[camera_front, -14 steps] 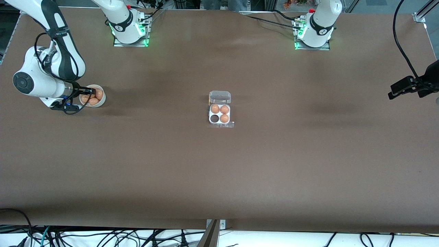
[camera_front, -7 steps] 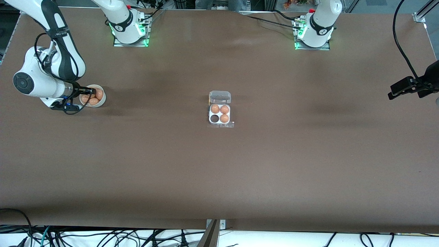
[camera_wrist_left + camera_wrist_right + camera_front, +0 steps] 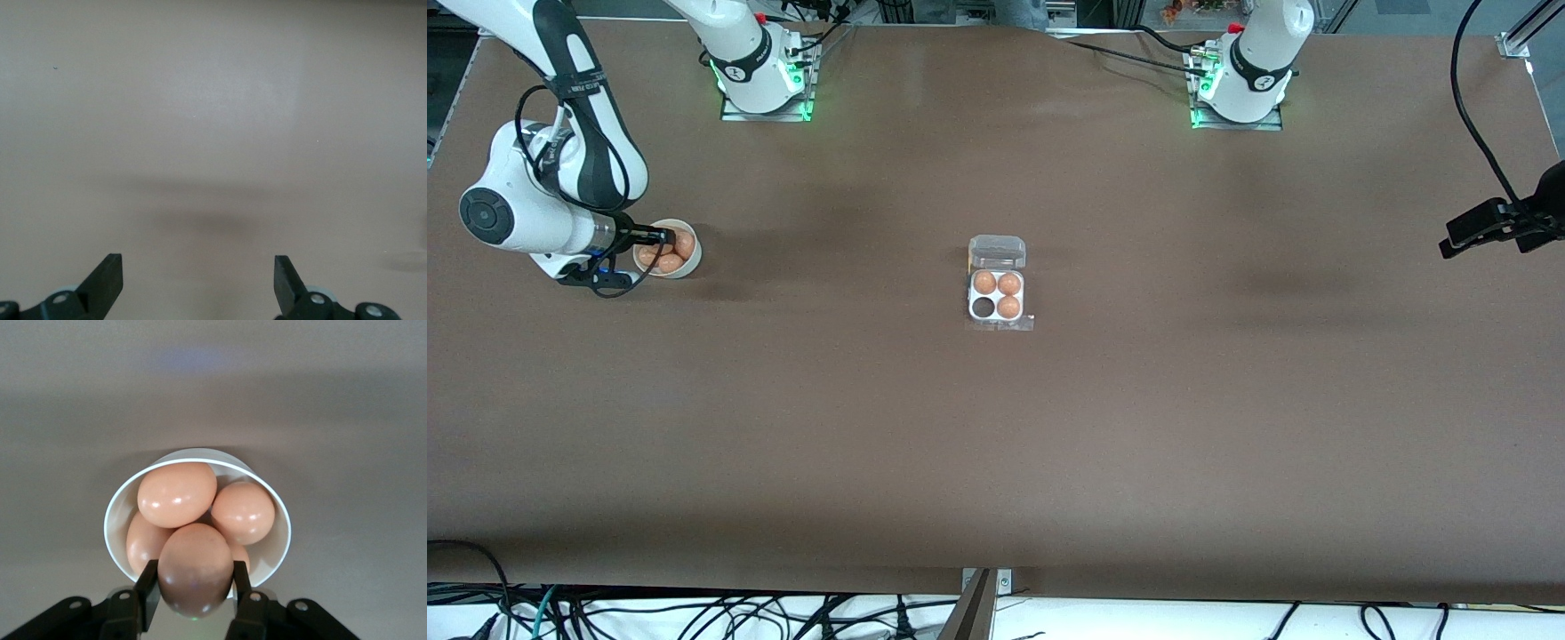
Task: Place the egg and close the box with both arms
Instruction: 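Lower the right gripper and grasp one brown egg from the bowl, then lift the egg and carry it with the right gripper to the box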
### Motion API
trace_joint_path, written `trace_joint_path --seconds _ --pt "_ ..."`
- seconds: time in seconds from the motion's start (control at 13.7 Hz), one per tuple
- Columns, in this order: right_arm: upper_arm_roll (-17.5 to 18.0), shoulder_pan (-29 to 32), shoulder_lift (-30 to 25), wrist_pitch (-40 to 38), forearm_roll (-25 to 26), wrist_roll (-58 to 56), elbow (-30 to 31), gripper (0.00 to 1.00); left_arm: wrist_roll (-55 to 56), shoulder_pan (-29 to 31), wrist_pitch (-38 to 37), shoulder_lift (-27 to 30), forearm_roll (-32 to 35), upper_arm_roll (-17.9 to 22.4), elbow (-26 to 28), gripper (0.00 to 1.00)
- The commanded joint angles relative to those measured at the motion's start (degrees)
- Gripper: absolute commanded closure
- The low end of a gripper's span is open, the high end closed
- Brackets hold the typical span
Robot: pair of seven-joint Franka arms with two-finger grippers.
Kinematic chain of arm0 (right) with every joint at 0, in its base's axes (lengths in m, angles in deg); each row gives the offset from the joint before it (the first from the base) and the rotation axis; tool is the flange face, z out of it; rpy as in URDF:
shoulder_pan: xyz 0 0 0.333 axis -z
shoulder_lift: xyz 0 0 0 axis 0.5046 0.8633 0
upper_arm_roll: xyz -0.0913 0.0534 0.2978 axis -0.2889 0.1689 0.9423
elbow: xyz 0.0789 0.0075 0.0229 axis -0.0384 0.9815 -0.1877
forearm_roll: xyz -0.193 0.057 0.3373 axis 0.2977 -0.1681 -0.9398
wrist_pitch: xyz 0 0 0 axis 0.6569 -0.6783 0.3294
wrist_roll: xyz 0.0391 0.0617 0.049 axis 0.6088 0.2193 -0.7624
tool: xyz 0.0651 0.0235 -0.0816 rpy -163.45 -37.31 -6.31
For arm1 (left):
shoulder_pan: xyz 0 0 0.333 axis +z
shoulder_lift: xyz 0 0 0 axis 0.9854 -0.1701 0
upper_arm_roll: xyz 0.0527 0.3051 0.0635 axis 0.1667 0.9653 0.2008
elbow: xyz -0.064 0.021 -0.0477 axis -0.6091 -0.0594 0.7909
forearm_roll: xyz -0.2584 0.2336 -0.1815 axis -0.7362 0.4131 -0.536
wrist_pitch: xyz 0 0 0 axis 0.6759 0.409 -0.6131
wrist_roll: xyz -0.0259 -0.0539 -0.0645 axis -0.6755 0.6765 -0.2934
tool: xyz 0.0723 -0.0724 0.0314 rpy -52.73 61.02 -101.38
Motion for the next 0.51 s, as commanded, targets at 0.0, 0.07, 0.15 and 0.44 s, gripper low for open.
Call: trace_joint_path --seconds 0.0,0.07,0.15,0.44 --pt "-0.1 -0.3 0.3 -4.5 -1.0 -0.7 -3.0 0.65 -1.0 0.3 -0.8 -0.6 1.2 -0.2 -1.7 0.0" --pt "-0.1 -0.3 0.4 -5.6 -1.0 -0.7 -4.0 0.65 -1.0 0.3 -0.8 -0.6 1.2 -0.2 -1.7 0.0" --pt "-0.1 -0.3 0.4 -6.4 -1.0 -0.7 -4.5 0.65 -1.0 0.3 -0.8 -0.6 1.2 -0.2 -1.7 0.0" --pt "-0.1 -0.3 0.4 -6.7 -1.0 -0.7 -4.7 0.66 -1.0 0.3 -0.8 -0.6 1.2 -0.2 -1.7 0.0"
